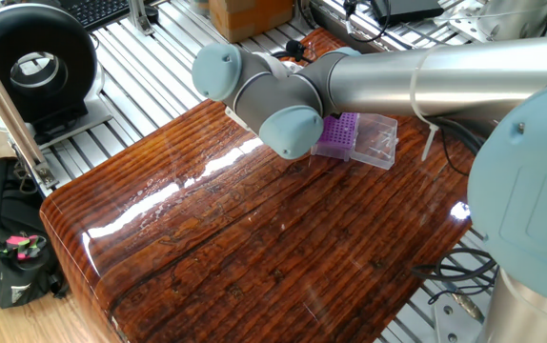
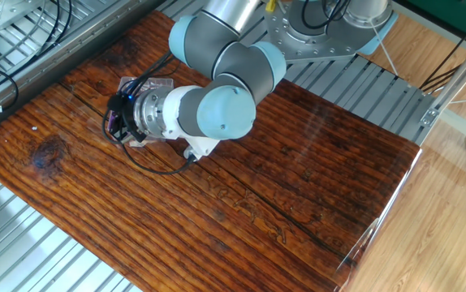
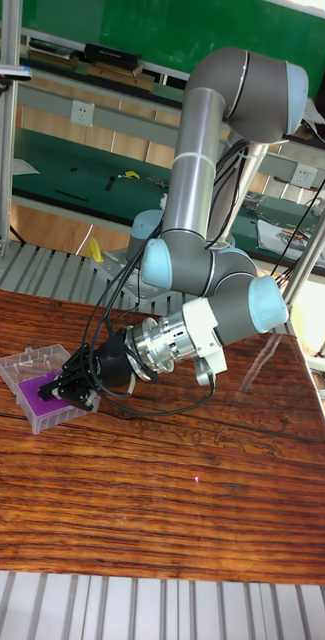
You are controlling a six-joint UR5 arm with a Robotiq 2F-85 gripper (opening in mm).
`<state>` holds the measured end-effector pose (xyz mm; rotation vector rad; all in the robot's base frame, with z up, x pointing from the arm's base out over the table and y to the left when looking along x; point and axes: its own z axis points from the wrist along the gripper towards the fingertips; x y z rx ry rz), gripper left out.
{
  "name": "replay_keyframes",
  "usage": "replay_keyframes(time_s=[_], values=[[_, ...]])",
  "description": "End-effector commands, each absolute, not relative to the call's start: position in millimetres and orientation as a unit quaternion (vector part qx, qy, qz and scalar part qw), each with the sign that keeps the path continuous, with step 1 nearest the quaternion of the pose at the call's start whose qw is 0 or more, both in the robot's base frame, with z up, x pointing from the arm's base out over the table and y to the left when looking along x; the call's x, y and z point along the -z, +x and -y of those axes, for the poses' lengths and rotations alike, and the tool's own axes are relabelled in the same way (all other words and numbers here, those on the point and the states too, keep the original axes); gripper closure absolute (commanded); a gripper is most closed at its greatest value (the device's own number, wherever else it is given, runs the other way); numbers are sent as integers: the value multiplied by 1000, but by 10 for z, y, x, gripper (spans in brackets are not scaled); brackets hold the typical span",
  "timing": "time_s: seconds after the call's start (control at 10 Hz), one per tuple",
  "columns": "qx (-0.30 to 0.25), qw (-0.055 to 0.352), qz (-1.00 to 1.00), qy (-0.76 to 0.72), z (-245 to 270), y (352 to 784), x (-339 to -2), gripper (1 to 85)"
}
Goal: Insert a small pipette tip into the holder for small pipette tips
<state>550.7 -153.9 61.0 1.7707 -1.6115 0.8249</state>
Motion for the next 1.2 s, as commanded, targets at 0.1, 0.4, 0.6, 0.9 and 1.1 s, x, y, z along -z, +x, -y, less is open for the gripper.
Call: replay_keyframes(time_s=[0.1,0.4,0.6,0.9,1.1], values=[[-301,298,615,665,1524,5477,-559,847],[-296,294,616,668,1493,5487,-541,847],[-294,294,618,667,1478,5487,-540,847],[-289,295,623,665,1454,5469,-532,837],[-288,296,623,664,1461,5470,-538,813]])
